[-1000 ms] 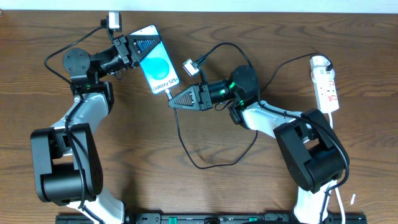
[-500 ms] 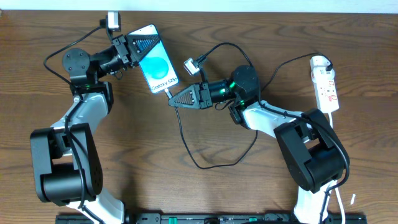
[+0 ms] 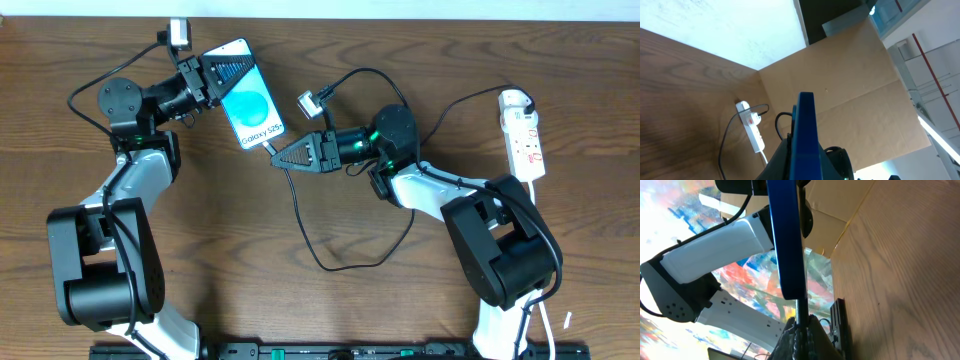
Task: Plug charger to phone and switch on socket
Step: 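Push the plug up into the phone's port with the right gripper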
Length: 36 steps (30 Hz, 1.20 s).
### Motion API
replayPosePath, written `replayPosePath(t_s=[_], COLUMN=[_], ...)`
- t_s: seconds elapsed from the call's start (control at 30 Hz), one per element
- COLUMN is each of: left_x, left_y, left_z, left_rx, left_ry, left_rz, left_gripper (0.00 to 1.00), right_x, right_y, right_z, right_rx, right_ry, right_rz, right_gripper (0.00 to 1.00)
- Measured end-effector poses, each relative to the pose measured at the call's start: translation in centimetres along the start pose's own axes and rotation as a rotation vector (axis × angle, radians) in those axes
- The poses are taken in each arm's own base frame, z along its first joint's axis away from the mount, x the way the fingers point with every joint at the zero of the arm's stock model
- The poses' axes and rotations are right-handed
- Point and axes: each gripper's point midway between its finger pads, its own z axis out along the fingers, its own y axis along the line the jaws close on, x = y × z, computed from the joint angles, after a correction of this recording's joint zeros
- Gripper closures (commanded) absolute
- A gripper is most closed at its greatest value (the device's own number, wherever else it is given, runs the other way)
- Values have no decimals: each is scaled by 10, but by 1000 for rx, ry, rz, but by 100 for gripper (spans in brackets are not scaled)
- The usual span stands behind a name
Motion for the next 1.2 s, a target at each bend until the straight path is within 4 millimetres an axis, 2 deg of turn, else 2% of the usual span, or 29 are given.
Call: replayPosePath(t_s=[0.8,0.9,1.0,1.2], left_x=[-27,-27,-19,-11], left_y=[3,3,2,1], left_z=[-2,-2,2,6], left_rx=[-14,-15,-9,-2], left_ry=[-156,-159,-115,-76], left_rz=[-3,-4,-7,-13], left_gripper=[93,92,93,93], right_x=[-24,-25,-39,-47], right_y=[-4,-5,-6,-8], right_z=[-5,-6,-12,-17], right_rx=[25,27,41,51], right_ry=[-132,-137,-210,-255], right_rz=[-5,-4,-6,-5], right_gripper=[99,99,99,99])
